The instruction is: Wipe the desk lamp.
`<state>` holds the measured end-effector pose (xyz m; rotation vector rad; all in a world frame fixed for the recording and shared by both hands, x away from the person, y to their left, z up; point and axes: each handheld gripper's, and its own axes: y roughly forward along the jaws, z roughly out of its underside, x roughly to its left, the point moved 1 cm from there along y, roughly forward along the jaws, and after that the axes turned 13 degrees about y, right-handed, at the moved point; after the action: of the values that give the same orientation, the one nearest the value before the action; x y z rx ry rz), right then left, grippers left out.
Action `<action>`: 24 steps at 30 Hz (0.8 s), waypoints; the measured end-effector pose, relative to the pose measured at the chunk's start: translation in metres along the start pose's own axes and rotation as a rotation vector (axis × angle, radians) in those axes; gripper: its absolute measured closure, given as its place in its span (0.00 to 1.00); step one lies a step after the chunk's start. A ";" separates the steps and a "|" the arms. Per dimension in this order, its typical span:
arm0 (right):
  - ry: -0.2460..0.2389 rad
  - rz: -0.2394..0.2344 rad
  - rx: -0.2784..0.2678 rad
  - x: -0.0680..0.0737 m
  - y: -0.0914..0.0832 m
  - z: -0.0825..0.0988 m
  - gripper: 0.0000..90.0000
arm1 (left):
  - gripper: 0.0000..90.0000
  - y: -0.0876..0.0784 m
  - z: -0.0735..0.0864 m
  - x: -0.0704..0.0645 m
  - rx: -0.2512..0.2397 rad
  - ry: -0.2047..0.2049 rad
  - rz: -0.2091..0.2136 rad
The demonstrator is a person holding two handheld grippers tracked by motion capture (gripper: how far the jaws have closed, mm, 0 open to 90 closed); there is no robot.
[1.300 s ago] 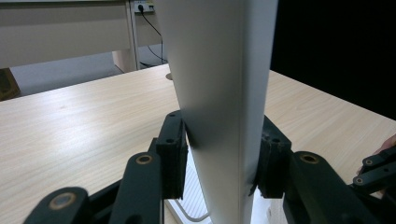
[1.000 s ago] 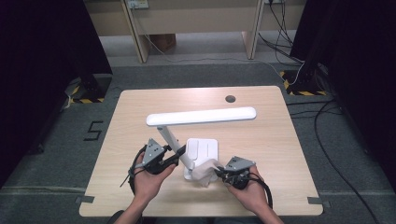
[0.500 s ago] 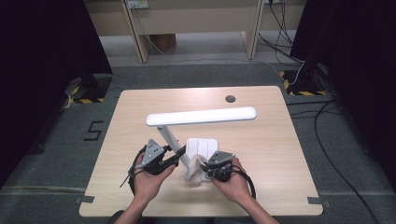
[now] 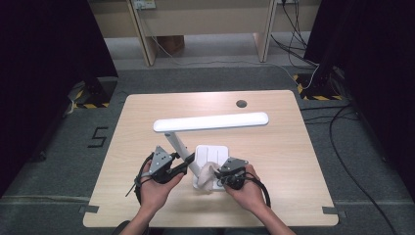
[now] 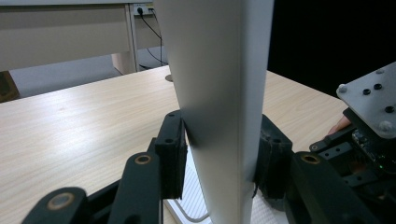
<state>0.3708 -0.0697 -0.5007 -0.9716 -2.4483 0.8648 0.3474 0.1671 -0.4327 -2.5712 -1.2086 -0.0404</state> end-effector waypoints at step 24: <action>0.080 0.135 -0.052 -0.037 -0.024 -0.005 0.92 | 0.65 -0.002 -0.001 0.000 0.005 -0.001 0.003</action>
<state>0.3877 -0.1073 -0.4851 -1.1780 -2.3708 0.7923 0.3465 0.1681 -0.4314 -2.5690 -1.2030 -0.0349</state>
